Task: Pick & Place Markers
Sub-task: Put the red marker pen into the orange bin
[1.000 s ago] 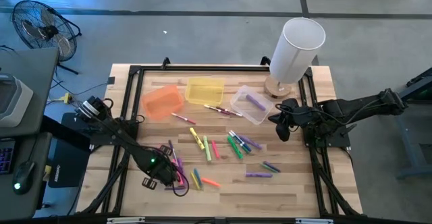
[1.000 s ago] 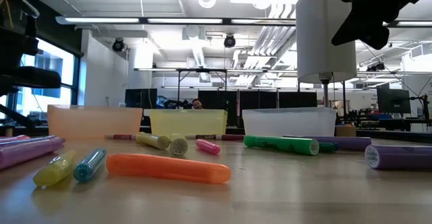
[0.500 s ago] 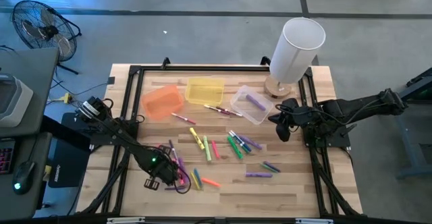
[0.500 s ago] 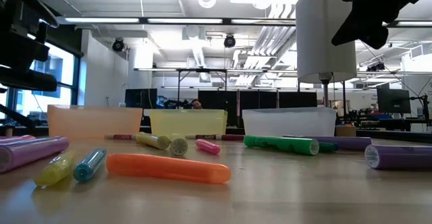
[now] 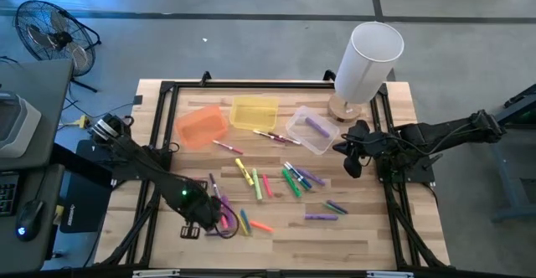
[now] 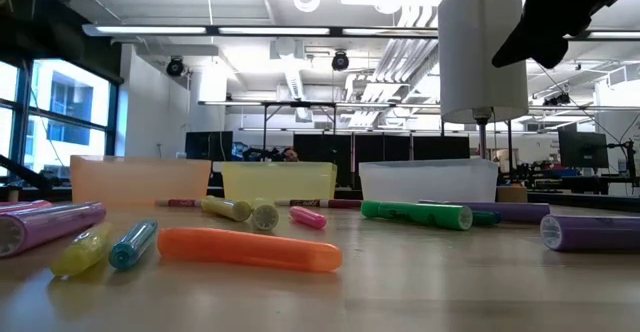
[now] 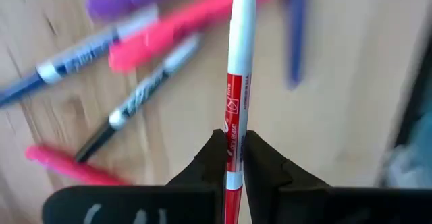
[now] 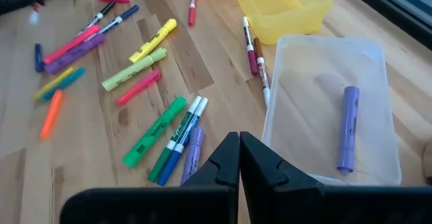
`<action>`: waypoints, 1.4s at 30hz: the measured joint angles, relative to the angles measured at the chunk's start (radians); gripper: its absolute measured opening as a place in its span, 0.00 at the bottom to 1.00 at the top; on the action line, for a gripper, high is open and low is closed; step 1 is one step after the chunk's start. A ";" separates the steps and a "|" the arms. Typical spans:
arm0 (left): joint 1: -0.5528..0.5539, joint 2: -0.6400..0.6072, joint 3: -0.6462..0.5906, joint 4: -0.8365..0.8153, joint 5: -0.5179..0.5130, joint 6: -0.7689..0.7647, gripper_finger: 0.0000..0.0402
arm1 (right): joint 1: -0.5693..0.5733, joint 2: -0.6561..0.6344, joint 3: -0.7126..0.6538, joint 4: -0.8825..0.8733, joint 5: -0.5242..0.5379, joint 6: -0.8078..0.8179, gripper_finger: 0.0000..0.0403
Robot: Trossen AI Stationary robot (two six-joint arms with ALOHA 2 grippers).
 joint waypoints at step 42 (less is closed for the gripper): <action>1.351 -0.170 -0.206 -0.004 -0.054 0.881 0.09 | 0.000 0.000 0.000 0.126 0.176 0.310 0.00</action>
